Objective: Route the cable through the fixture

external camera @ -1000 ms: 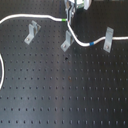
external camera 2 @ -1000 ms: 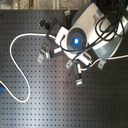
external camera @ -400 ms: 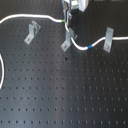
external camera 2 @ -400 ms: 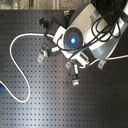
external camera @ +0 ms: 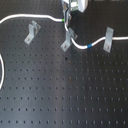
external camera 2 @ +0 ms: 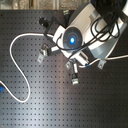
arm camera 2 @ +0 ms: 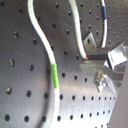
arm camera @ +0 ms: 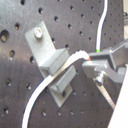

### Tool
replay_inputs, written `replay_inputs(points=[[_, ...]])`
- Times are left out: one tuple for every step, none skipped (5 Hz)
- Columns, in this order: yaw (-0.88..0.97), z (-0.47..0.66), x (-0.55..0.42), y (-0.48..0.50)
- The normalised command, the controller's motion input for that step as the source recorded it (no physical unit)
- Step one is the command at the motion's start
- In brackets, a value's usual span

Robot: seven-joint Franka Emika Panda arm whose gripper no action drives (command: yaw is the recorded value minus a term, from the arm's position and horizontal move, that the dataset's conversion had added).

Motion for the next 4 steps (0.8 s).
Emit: replay_inputs(points=[[-0.35, 0.12, 0.026, 0.177], [-0.41, 0.16, 0.081, 0.366], [-0.4, 0.19, 0.094, 0.38], [-0.21, 0.0, 0.05, 0.071]])
